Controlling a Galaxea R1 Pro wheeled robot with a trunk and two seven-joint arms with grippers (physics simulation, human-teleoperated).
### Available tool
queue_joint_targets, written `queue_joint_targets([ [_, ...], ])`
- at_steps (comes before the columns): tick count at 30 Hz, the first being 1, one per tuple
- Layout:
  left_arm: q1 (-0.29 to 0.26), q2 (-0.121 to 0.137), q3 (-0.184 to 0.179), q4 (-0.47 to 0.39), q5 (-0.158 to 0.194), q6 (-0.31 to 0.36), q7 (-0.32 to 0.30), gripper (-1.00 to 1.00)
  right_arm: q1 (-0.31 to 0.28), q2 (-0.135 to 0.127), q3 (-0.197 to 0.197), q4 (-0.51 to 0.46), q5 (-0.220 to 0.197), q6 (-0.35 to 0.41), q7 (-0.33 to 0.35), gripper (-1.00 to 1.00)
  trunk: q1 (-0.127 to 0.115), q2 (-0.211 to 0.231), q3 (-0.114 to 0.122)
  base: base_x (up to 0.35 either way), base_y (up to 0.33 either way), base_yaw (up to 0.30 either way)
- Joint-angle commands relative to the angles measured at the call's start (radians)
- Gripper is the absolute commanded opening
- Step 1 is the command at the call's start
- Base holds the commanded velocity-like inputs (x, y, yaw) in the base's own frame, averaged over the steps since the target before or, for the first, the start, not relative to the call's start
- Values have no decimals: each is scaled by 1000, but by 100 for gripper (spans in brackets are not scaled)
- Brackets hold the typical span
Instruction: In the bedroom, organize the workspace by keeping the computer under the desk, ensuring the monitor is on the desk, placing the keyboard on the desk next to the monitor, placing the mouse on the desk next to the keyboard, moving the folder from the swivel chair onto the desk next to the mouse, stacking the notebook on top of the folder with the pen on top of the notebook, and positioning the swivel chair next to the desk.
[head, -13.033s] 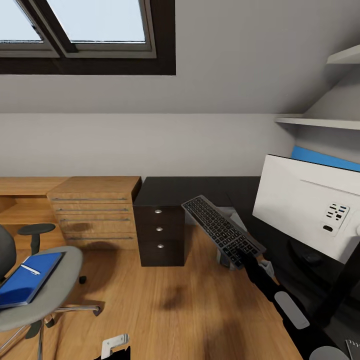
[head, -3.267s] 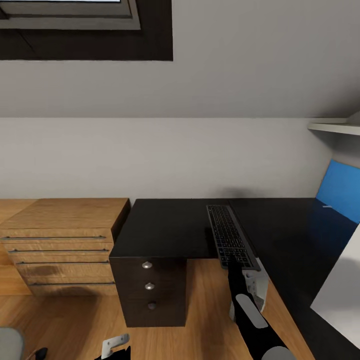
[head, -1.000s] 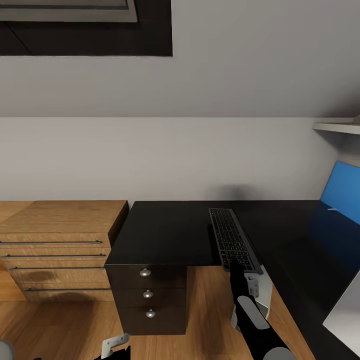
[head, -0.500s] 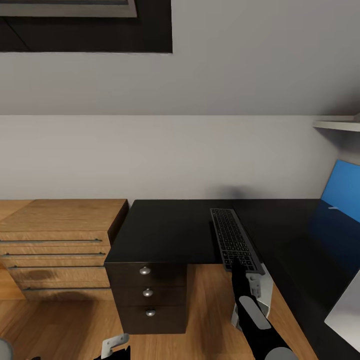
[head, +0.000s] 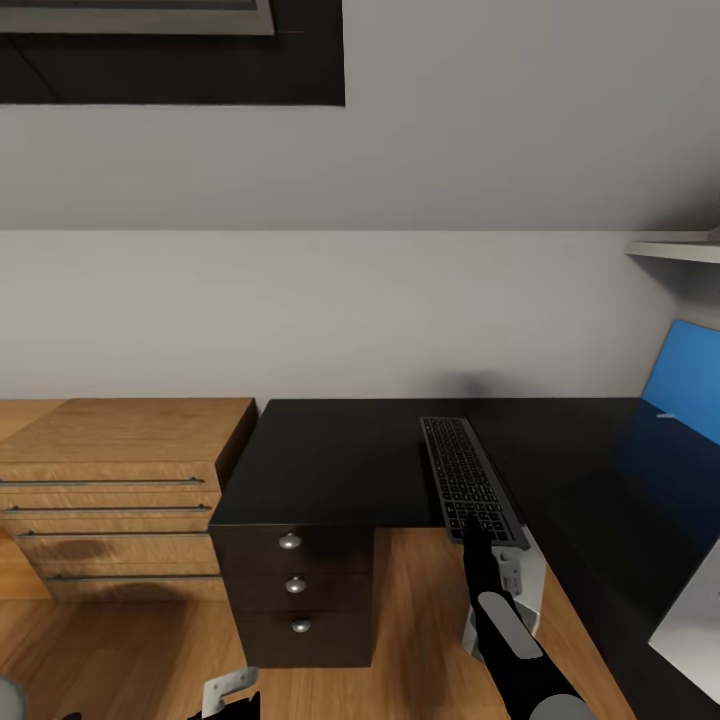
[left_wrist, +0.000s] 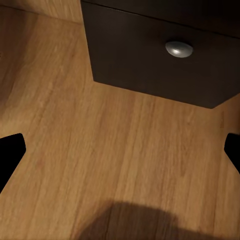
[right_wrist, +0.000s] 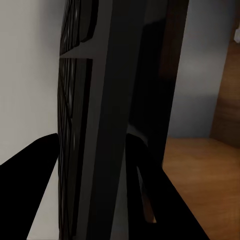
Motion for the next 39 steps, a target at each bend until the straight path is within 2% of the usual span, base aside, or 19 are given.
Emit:
queue_joint_targets([
  [1, -1, 0, 1, 1, 6, -3, 1, 100, -1, 0, 0, 1, -10, -2, 7, -100, 0, -1, -1, -50, 0, 0],
  [21, -1, -1, 3, 1, 7, -1, 0, 100, -1, -1, 1, 1, -8, -2, 7, -100, 0, -1, -1, -24, 0, 0],
  [26, -1, -4, 2, 0, 7, -2, 2, 100, -1, -1, 1, 1, -8, -2, 7, -100, 19, -36, -17, 0, 0, 0],
  [39, -1, -5, 1, 1, 6, -1, -1, 100, -1, -1, 1, 1, -8, -2, 7, -100, 19, -36, -17, 0, 0, 0],
])
